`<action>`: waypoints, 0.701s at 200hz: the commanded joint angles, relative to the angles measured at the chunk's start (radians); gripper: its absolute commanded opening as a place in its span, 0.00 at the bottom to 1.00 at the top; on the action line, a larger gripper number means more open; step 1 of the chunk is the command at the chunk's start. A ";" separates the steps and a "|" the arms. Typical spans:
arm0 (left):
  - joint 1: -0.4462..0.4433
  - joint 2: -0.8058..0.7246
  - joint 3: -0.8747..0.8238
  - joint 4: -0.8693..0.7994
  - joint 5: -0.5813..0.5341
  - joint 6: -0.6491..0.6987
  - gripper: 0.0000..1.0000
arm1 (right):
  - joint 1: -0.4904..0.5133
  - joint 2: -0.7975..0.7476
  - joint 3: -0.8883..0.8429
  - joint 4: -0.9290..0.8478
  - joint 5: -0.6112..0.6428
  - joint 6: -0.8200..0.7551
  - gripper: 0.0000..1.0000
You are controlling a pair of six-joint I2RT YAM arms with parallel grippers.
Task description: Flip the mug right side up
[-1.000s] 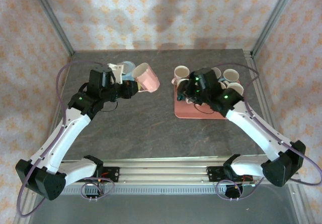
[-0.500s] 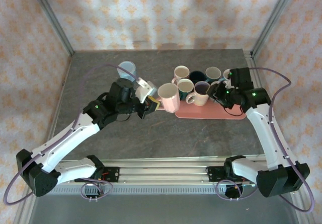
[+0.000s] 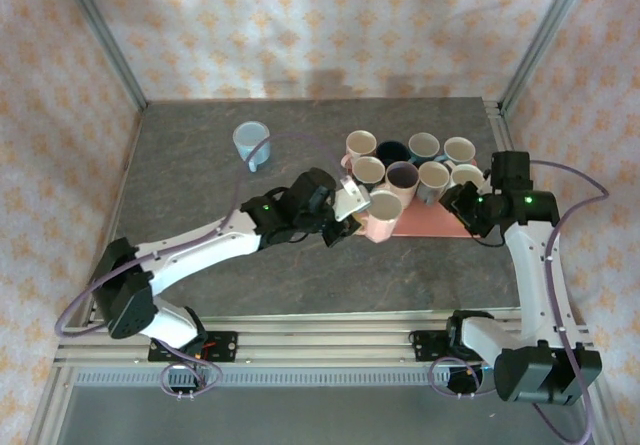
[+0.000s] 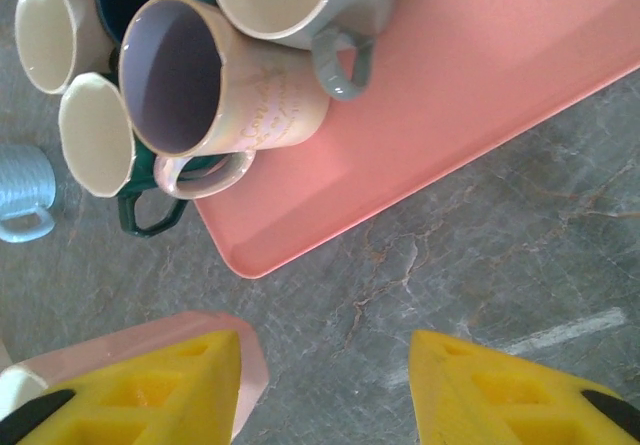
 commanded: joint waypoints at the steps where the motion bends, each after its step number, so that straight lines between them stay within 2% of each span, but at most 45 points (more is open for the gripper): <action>1: -0.019 0.035 0.084 0.222 -0.046 0.050 0.00 | -0.031 0.003 -0.024 -0.011 -0.027 -0.024 0.49; 46: -0.031 0.174 0.137 0.327 -0.036 0.055 0.00 | -0.081 0.009 -0.061 0.024 -0.044 -0.027 0.49; 140: -0.036 0.364 0.191 0.464 -0.003 0.074 0.00 | -0.142 0.033 -0.100 0.057 -0.081 -0.060 0.49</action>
